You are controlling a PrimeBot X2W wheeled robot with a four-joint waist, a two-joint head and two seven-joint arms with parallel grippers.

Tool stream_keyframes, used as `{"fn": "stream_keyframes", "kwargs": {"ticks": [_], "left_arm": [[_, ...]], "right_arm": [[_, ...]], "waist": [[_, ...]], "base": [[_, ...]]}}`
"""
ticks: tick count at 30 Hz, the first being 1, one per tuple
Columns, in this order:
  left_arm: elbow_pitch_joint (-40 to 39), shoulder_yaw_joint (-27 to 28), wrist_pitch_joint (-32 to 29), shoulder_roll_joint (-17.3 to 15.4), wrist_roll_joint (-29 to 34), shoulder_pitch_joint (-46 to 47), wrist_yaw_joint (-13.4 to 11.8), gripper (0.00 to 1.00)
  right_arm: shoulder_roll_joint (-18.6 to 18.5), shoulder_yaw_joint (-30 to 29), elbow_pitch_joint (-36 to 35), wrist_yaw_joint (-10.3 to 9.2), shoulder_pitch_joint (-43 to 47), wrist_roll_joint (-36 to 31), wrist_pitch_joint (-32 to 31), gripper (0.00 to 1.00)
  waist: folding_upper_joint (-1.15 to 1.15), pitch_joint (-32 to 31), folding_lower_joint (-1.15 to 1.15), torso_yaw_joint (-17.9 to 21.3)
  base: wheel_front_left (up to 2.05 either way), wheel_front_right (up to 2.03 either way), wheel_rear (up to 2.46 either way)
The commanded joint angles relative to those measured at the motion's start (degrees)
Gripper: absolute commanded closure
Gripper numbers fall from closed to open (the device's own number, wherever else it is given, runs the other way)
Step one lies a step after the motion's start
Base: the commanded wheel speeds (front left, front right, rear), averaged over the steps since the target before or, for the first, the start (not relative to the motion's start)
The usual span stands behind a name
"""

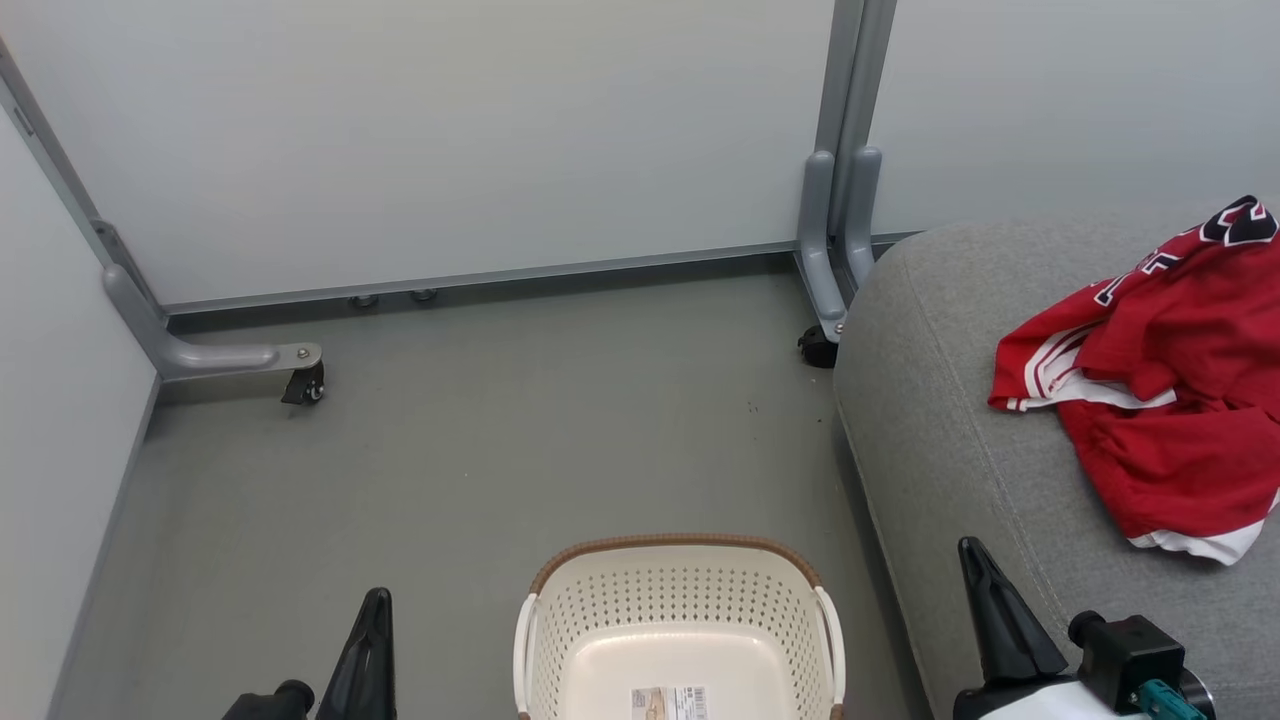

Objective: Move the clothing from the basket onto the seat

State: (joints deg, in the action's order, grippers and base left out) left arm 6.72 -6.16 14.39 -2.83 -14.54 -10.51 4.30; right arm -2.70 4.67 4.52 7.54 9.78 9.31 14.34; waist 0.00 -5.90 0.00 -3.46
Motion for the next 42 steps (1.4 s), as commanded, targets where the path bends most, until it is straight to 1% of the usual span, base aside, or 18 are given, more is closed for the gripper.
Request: {"fn": "stream_keyframes", "kwargs": {"ticks": [1, 7, 9, 17, 35, 42], "left_arm": [[-0.61, 0.36, -0.5, -0.28, -2.87, 1.15, 0.15, 1.0], [0.16, 1.0, -1.89, -0.6, -9.52, 2.59, 0.42, 1.0], [0.57, 1.32, -2.59, -0.75, -12.76, 3.3, 0.57, 1.0], [1.47, 2.11, -4.27, -1.06, -20.54, 4.94, 0.91, 1.0], [2.9, 4.04, -7.94, -1.47, -36.3, 8.15, 1.56, 1.0], [3.33, 4.76, -9.19, -1.54, -41.3, 9.2, 1.79, 1.0]], "right_arm": [[-0.37, -0.22, -0.54, 0.0, -1.24, 3.19, -0.51, 1.0], [-0.8, -0.62, 0.4, -0.01, -2.65, 10.37, -1.81, 1.0], [-0.98, -0.84, 0.82, -0.01, -3.32, 13.85, -2.45, 1.0], [-1.33, -1.43, 1.77, -0.02, -4.8, 22.19, -4.05, 1.0], [-1.83, -2.97, 3.69, -0.03, -7.87, 39.09, -7.65, 1.0], [-1.93, -3.52, 4.3, -0.03, -8.83, 44.33, -8.84, 1.0]], "waist": [[0.0, 0.09, 0.0, 0.05], [0.0, 0.38, 0.0, 0.22], [0.0, 0.54, 0.0, 0.31], [0.0, 0.93, 0.0, 0.53], [0.0, 1.87, 0.0, 1.07], [0.0, 2.21, 0.0, 1.26]], "base": [[0.0, 0.0, 0.0], [0.0, 0.0, 0.0], [0.0, 0.0, 0.0], [0.0, 0.0, 0.0], [0.0, 0.0, 0.0], [0.0, 0.0, 0.0]]}}
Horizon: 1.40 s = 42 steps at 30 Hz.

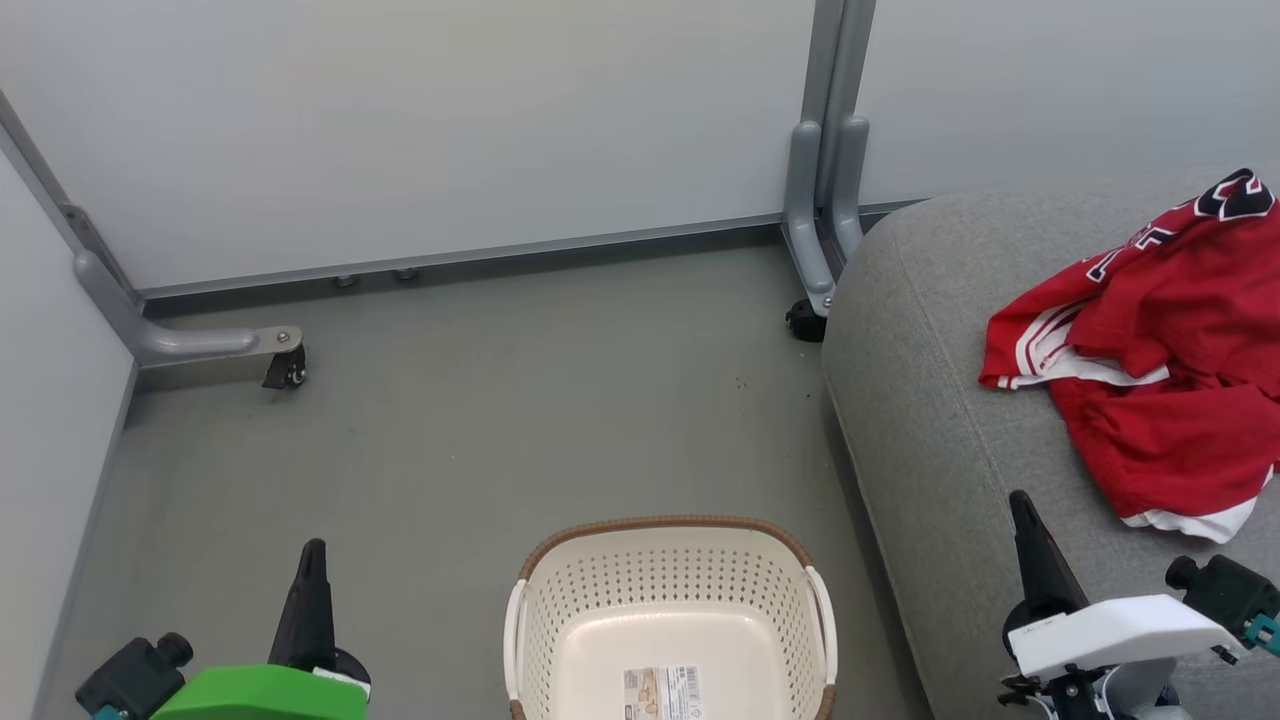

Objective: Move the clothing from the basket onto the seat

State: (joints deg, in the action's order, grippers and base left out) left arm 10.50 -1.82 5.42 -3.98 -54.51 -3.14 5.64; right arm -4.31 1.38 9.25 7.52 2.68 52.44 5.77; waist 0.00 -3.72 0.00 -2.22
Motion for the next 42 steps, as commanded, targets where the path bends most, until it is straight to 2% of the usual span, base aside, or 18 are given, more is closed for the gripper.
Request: {"fn": "stream_keyframes", "kwargs": {"ticks": [1, 42], "left_arm": [[-0.38, 0.53, -0.39, -0.39, -2.07, 1.97, 0.44, 1.0], [1.95, 4.3, -6.64, -0.37, -25.04, 6.81, 1.44, 1.0]], "right_arm": [[-0.33, -0.31, -0.32, -0.01, -1.86, 2.01, -0.46, 1.0], [-0.36, -3.62, 2.75, -0.01, -6.25, 26.54, -6.7, 1.0]], "waist": [[0.0, 0.08, 0.0, 0.05], [0.0, 2.11, 0.0, 1.2]], "base": [[0.0, 0.0, 0.0], [0.0, 0.0, 0.0]]}}
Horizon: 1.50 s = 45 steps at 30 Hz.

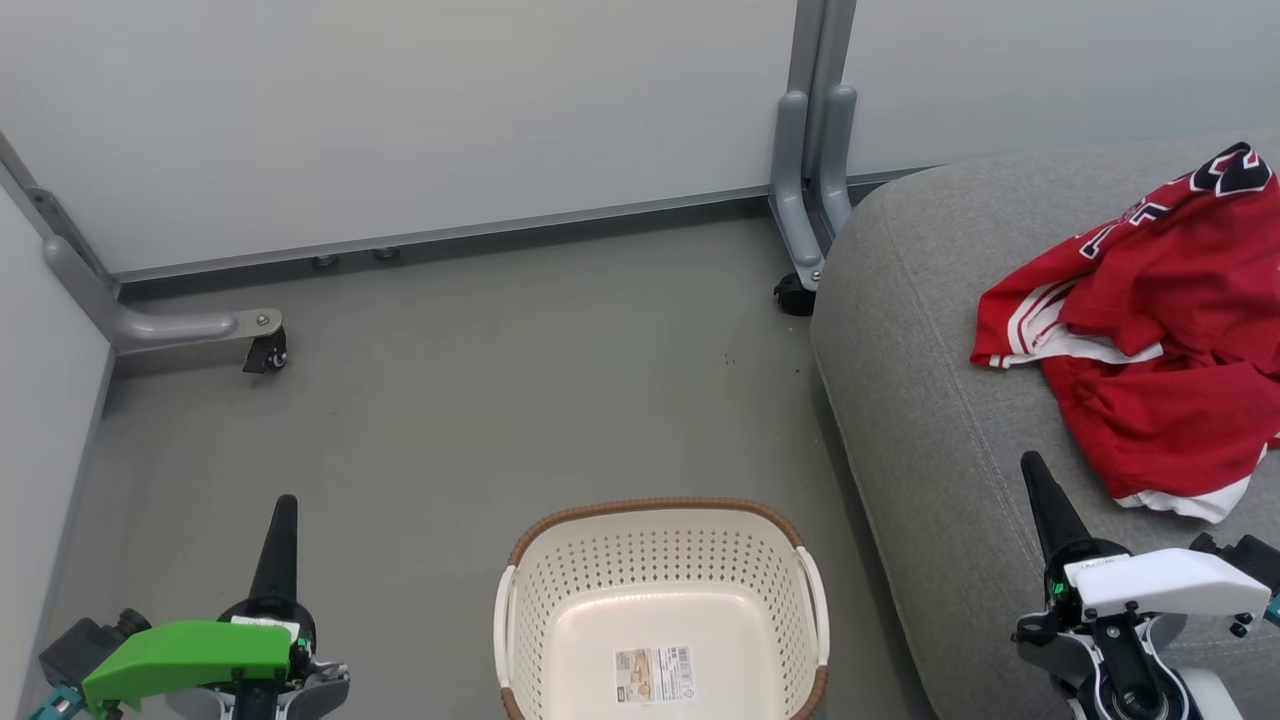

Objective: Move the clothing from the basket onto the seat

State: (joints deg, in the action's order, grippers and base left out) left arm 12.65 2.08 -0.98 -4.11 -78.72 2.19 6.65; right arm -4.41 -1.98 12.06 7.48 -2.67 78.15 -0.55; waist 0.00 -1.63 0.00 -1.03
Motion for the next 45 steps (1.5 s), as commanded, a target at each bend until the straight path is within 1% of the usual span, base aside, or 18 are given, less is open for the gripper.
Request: {"fn": "stream_keyframes", "kwargs": {"ticks": [1, 36, 45], "left_arm": [[-0.16, 0.48, -0.35, -0.23, -1.29, 1.57, 0.45, 1.0], [1.44, 3.07, -4.5, 0.14, -15.35, 4.51, 1.02, 1.0], [1.41, 3.21, -4.62, 0.28, -14.84, 4.32, 1.01, 1.0]], "right_arm": [[-0.25, -0.32, 0.0, 0.03, -0.99, 1.29, -0.46, 1.0], [0.14, -2.77, 2.0, 0.02, -3.83, 16.21, -4.64, 1.0], [0.31, -2.95, 1.98, 0.02, -3.62, 15.71, -4.87, 1.0]], "waist": [[0.0, 0.06, 0.0, 0.04], [0.0, 1.81, 0.0, 1.03], [0.0, 1.81, 0.0, 1.03]], "base": [[0.0, 0.0, 0.0], [0.0, 0.0, 0.0], [0.0, 0.0, 0.0]]}}
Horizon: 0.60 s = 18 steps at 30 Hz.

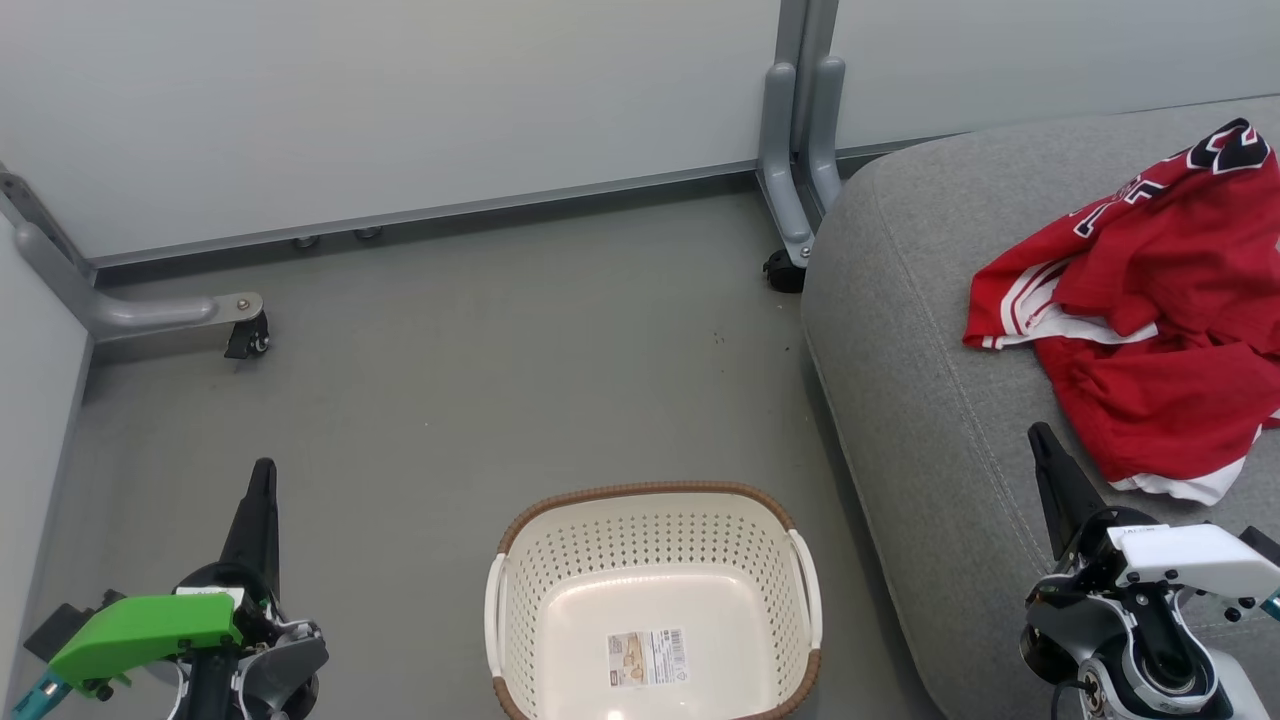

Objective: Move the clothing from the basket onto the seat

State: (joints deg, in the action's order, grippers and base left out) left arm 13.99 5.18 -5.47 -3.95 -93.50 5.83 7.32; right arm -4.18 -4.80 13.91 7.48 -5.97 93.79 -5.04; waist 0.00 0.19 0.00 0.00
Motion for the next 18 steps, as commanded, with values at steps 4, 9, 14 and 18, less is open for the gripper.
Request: {"fn": "stream_keyframes", "kwargs": {"ticks": [4, 9, 14, 18], "left_arm": [[0.07, 0.19, -0.22, 0.17, 0.04, 0.67, 0.33, 1.0], [0.08, 0.28, -0.3, 0.22, 0.15, 0.68, 0.33, 1.0], [0.08, 0.37, -0.39, 0.25, 0.22, 0.69, 0.33, 1.0], [0.08, 0.43, -0.34, 0.26, 0.3, 0.69, 0.33, 1.0]], "right_arm": [[0.13, -0.22, 0.13, 0.02, -0.34, -0.02, -0.47, 1.0], [0.21, -0.34, 0.14, 0.02, -0.35, -0.15, -0.42, 1.0], [0.28, -0.43, 0.15, 0.02, -0.36, -0.25, -0.45, 1.0], [0.32, -0.52, 0.15, 0.02, -0.37, -0.35, -0.54, 1.0]], "waist": [[0.0, 0.0, 0.0, 0.0], [0.0, 0.0, 0.0, 0.0], [0.0, 0.0, 0.0, 0.0], [0.0, 0.0, 0.0, 0.0]], "base": [[0.0, 0.0, 0.0], [0.0, 0.0, 0.0], [0.0, 0.0, 0.0], [0.0, 0.0, 0.0]]}}
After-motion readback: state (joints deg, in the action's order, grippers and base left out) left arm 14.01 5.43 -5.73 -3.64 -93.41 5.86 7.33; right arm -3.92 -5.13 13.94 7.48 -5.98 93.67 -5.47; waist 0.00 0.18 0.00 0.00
